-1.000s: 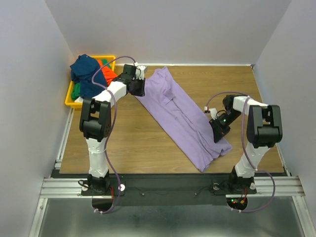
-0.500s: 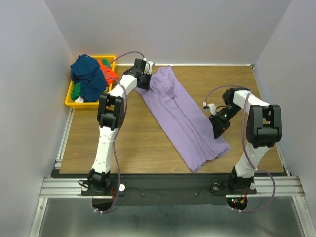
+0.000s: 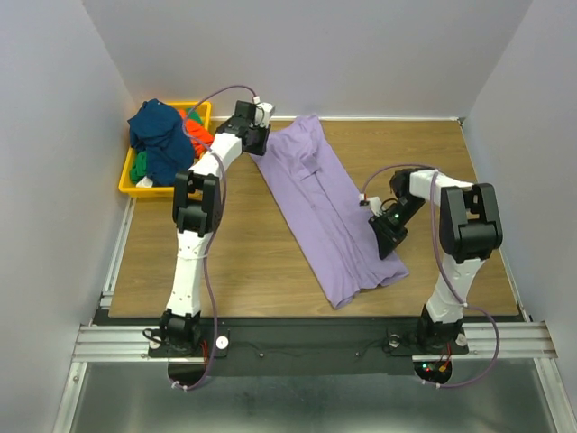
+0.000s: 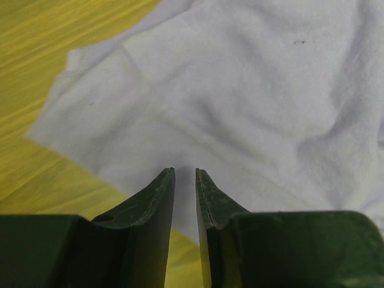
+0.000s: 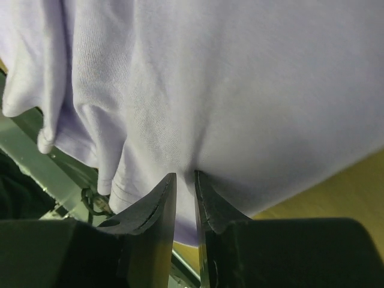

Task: Fold and stack the t-shirts
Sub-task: Fold the tshirt

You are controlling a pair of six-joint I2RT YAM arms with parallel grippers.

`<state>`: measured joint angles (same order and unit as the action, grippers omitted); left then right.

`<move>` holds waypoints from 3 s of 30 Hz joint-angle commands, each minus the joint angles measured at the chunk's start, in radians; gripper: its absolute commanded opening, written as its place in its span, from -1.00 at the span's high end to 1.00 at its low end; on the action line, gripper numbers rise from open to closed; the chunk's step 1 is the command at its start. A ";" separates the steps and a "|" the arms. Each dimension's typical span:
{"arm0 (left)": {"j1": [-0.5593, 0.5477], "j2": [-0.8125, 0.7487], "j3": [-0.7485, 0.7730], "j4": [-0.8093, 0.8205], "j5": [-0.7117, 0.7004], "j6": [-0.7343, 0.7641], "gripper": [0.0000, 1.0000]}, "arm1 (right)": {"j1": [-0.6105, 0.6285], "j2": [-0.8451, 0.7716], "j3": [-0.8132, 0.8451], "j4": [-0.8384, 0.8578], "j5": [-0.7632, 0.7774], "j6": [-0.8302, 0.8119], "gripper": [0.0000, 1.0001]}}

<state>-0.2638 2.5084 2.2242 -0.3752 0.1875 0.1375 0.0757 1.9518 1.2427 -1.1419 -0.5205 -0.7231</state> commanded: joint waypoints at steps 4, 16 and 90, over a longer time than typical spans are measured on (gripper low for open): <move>0.024 -0.284 -0.132 0.048 0.084 -0.038 0.35 | 0.099 0.015 -0.090 0.045 0.010 0.031 0.52; -0.051 -0.370 -0.437 0.058 0.168 -0.101 0.38 | 0.348 -0.033 -0.112 -0.042 -0.107 0.013 0.54; 0.009 -0.017 -0.080 -0.085 -0.034 -0.316 0.55 | 0.174 0.562 0.774 0.631 0.097 0.787 0.29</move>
<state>-0.3008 2.4252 2.0361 -0.3519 0.2295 -0.2428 0.2653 2.4069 1.9751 -0.5610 -0.5541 0.0231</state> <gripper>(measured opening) 0.228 0.350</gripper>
